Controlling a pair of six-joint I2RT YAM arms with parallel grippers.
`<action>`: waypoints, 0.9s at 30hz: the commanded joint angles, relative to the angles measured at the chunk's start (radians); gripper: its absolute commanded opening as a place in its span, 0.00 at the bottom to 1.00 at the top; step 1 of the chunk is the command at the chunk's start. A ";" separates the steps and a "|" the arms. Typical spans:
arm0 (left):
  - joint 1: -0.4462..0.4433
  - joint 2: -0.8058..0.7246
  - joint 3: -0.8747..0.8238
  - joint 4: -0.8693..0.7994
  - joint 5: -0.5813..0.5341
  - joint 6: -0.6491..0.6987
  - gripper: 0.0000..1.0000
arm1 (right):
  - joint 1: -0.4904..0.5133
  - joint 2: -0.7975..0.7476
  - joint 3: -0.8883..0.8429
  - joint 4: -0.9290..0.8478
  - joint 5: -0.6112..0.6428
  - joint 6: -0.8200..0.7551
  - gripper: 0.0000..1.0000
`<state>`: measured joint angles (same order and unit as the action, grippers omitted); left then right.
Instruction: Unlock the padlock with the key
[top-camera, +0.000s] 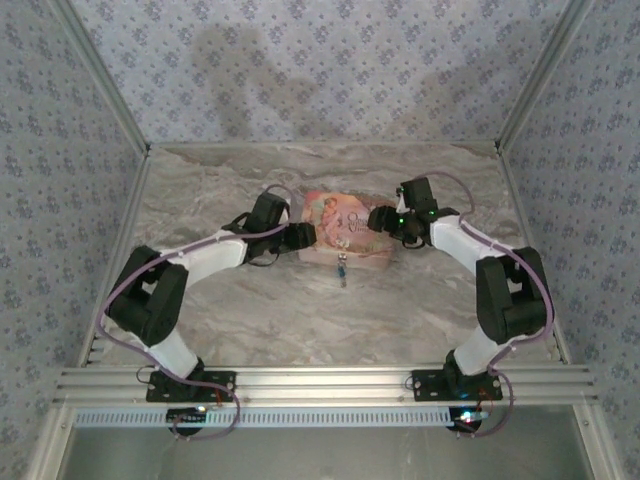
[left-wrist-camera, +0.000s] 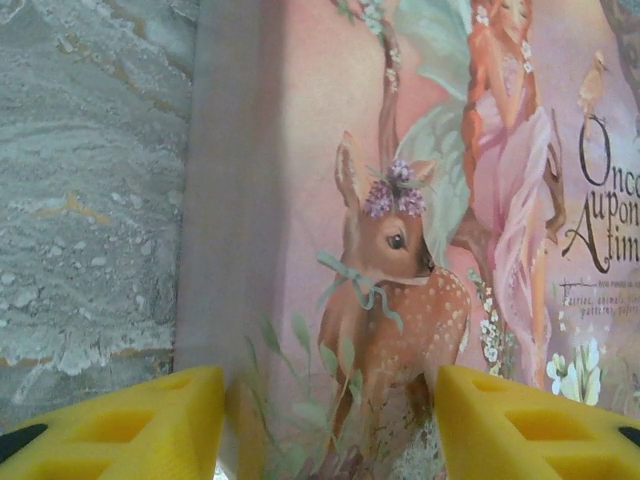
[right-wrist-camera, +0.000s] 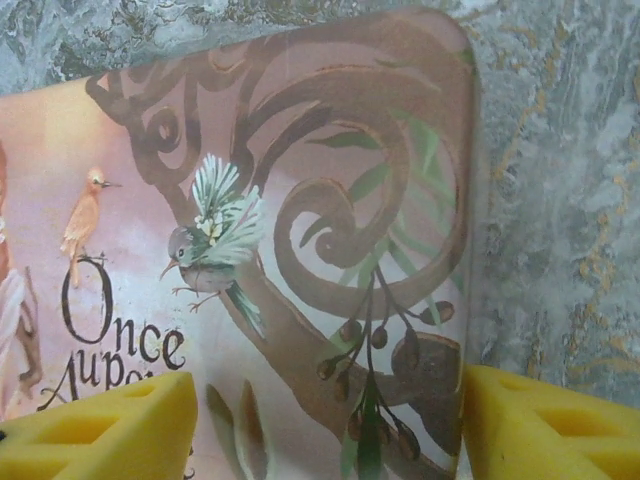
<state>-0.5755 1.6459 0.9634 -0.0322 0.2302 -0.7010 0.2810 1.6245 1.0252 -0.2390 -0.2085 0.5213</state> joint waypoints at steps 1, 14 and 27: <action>-0.023 -0.048 -0.039 0.037 -0.002 -0.030 0.57 | 0.023 -0.012 0.036 -0.096 0.054 -0.078 0.71; -0.022 -0.098 -0.065 0.032 -0.032 -0.031 0.57 | 0.236 -0.421 -0.143 -0.243 0.309 -0.142 0.63; -0.022 -0.097 -0.065 0.032 -0.031 -0.031 0.57 | 0.562 -0.346 -0.354 0.041 0.435 -0.072 0.55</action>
<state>-0.5961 1.5723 0.8974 -0.0051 0.2115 -0.7273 0.8211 1.2297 0.6716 -0.2958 0.1707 0.4294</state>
